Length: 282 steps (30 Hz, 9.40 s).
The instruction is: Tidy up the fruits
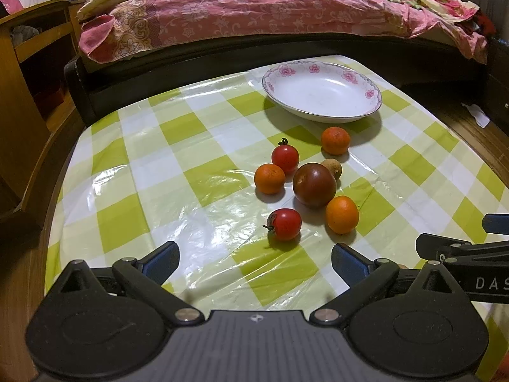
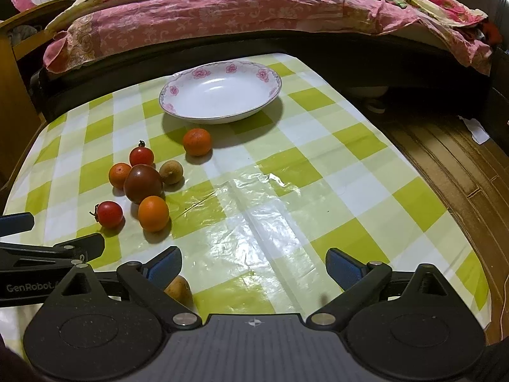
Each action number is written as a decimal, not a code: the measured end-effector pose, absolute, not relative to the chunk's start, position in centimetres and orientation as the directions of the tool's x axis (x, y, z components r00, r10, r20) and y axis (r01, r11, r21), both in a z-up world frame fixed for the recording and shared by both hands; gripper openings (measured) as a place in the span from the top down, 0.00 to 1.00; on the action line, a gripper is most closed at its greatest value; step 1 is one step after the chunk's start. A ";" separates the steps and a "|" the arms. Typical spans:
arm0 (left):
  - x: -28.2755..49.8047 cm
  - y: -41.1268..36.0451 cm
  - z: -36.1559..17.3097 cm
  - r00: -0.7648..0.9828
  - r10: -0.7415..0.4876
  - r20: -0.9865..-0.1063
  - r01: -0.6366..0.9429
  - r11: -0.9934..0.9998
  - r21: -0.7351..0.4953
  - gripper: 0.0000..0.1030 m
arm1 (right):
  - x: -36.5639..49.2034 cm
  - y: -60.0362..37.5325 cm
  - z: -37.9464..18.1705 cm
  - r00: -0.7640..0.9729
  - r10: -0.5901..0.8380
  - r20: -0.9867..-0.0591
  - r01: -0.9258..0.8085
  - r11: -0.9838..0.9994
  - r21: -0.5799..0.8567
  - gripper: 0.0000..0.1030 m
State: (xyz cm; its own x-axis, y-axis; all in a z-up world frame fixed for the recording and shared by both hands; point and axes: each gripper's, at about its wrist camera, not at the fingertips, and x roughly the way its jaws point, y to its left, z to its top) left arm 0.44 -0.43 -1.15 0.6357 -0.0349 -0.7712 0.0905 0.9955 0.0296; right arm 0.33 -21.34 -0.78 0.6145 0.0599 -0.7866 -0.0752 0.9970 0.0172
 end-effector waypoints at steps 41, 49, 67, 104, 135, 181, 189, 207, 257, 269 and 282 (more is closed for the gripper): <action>0.4 -0.5 -1.3 0.635 -0.027 -0.772 0.109 0.992 0.055 0.01 | 0.2 -20.5 -1.3 0.593 0.078 -0.801 -0.099 0.995 0.023 0.15; 0.2 -0.2 -1.7 0.633 -0.028 -0.773 0.119 0.991 0.061 0.02 | 0.3 -20.3 -1.5 0.580 0.092 -0.809 -0.115 0.993 0.030 0.17; -1.0 0.0 -2.4 0.634 -0.084 -0.769 0.216 0.974 0.072 0.06 | -0.3 -20.0 -1.7 0.544 0.176 -0.820 -0.194 0.978 0.081 0.25; 3.5 -1.6 -3.3 0.625 -0.145 -0.767 0.289 0.956 0.054 0.52 | -0.1 -18.7 -1.4 0.456 0.328 -0.827 -0.342 0.923 0.177 0.80; 8.5 -2.3 0.6 0.613 -0.245 -0.751 0.277 0.957 -0.087 0.65 | 6.5 -22.2 2.3 0.551 0.319 -0.771 -0.265 0.943 0.201 0.80; 17.7 -3.4 -0.5 0.672 -0.259 -0.693 0.312 0.948 -0.052 0.59 | 19.0 -20.9 1.1 0.613 0.302 -0.730 -0.304 0.943 0.136 0.71; 16.8 -2.8 -0.2 0.670 -0.258 -0.696 0.316 0.947 -0.047 0.59 | 18.3 -20.4 1.6 0.607 0.327 -0.724 -0.333 0.932 0.142 0.70; 13.2 1.1 -0.1 0.644 -0.271 -0.715 0.310 0.947 -0.081 0.58 | 15.3 -18.9 2.0 0.535 0.396 -0.746 -0.411 0.894 0.180 0.69; 7.8 -1.6 -1.5 0.507 -0.413 -0.756 0.588 0.808 -0.047 0.54 | 8.9 -19.3 -0.5 0.429 0.324 -0.843 -0.419 0.898 0.131 0.75; 8.4 -3.4 -2.6 0.552 -0.333 -0.764 0.576 0.815 0.060 0.54 | 9.2 -20.3 -0.7 0.413 0.338 -0.846 -0.406 0.900 0.162 0.75; 6.3 -2.2 -2.2 0.520 -0.358 -0.776 0.569 0.822 0.002 0.56 | 9.4 -20.6 -0.4 0.415 0.342 -0.843 -0.409 0.898 0.163 0.75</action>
State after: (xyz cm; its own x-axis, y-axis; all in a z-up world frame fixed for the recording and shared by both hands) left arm 6.32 -2.23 -2.21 0.5197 -0.3578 -0.7758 0.5691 0.8223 0.0019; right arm 9.36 -20.62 -0.43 0.4146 0.3422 -0.8432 -0.4087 0.8979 0.1634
